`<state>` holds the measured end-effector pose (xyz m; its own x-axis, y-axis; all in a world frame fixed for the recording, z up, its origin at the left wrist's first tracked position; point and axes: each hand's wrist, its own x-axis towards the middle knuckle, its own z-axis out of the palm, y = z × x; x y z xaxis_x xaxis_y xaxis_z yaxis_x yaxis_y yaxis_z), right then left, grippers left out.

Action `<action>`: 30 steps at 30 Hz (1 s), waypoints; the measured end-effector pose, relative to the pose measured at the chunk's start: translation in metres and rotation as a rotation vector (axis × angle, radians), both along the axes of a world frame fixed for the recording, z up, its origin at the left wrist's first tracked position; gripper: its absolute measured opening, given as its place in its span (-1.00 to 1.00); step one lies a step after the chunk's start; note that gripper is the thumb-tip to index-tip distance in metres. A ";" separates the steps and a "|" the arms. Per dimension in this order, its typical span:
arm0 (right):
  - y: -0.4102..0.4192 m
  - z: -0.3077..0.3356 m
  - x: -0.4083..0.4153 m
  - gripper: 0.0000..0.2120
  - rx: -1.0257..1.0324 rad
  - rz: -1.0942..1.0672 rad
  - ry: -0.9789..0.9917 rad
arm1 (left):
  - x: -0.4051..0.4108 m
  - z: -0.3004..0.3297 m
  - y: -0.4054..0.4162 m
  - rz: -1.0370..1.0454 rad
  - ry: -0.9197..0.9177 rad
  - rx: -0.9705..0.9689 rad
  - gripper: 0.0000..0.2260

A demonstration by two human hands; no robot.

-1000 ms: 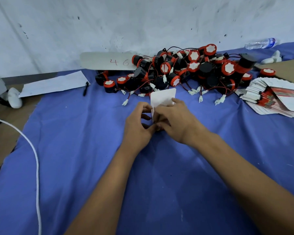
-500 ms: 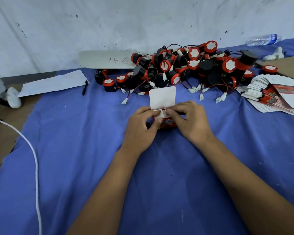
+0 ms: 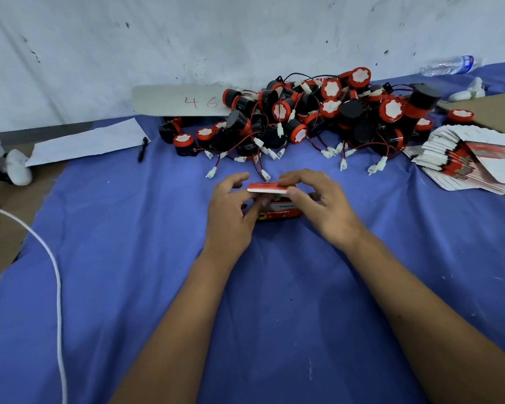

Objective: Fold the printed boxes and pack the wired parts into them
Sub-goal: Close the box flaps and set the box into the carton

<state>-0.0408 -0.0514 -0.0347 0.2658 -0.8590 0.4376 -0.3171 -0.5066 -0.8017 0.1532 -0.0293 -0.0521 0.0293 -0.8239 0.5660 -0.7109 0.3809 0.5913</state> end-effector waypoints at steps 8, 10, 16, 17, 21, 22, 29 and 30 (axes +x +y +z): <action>-0.003 -0.005 0.000 -0.73 -0.018 0.012 0.026 | 0.012 0.007 0.006 -0.160 0.454 0.223 -0.85; -0.004 -0.005 -0.002 -0.69 -0.005 0.039 0.038 | 0.016 0.007 0.005 -0.220 0.707 0.277 -0.84; -0.006 -0.004 -0.004 -0.54 0.038 0.144 0.145 | 0.021 0.003 0.002 -0.279 0.333 0.241 -0.64; -0.005 -0.004 -0.004 -0.55 0.045 0.153 0.159 | 0.019 0.002 0.002 -0.287 0.313 0.245 -0.62; -0.005 -0.005 -0.003 -0.54 0.057 0.166 0.155 | 0.023 0.001 0.002 -0.293 0.337 0.244 -0.62; -0.005 -0.006 -0.003 -0.54 0.051 0.158 0.145 | 0.024 0.001 0.002 -0.274 0.314 0.242 -0.60; -0.009 -0.004 0.000 -0.55 0.090 0.132 0.116 | 0.020 0.003 0.001 -0.193 0.279 0.215 -0.65; -0.009 -0.003 0.000 -0.55 0.099 0.134 0.110 | 0.020 0.003 0.000 -0.189 0.281 0.213 -0.66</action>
